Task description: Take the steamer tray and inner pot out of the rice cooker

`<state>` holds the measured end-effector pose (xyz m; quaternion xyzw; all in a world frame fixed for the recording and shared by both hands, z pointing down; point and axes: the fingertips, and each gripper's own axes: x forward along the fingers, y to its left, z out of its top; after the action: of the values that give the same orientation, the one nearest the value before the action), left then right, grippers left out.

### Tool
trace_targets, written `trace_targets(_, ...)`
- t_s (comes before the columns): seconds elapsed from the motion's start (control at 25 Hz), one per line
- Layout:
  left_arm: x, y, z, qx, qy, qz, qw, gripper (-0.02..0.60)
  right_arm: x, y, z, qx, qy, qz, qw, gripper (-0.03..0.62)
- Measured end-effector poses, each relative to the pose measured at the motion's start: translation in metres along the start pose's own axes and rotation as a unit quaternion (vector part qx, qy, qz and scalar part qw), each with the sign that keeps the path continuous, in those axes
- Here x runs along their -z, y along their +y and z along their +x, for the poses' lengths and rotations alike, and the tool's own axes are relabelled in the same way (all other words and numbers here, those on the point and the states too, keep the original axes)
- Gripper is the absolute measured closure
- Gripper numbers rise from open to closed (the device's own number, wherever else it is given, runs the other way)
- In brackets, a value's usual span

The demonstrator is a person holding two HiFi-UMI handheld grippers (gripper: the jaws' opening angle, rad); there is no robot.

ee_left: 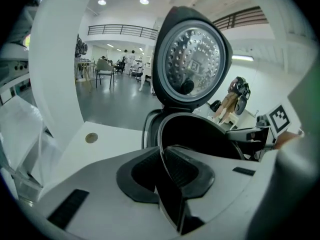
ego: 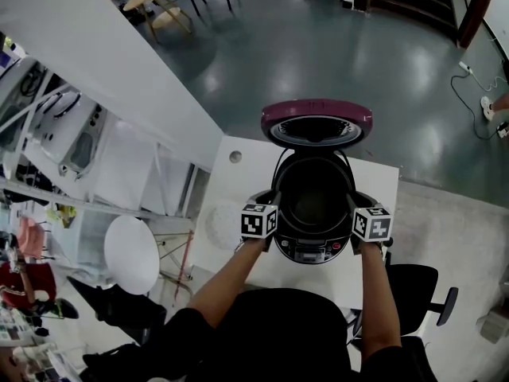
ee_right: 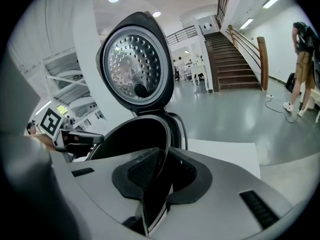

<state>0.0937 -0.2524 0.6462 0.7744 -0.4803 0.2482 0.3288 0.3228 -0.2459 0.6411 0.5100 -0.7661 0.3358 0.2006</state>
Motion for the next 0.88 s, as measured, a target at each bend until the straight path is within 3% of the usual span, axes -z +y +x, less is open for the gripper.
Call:
trace_targets(0.16,-0.006,-0.002,-0.006,-0.005,-0.013,-0.015,0.9998,0.545,-0.005,-0.001,-0.002,0.002,-0.009,0.012,1.0,0.549)
trace_targets(0.32,-0.001,0.0,-0.008,-0.007,-0.007,-0.02,0.9998,0.547,-0.01,0.001,-0.004,-0.005,-0.029,0.056,0.998,0.567)
trace_targets(0.68,-0.011,-0.005,-0.02,0.001,-0.028,-0.036,0.999,0.551,-0.022,0.003,-0.015,-0.008,-0.049,0.087,0.995,0.576)
trace_targets(0.88,-0.022,-0.008,-0.034,0.012,-0.05,-0.064,0.9966,0.554,-0.032,0.008,-0.026,-0.007,-0.064,0.097,0.993,0.579)
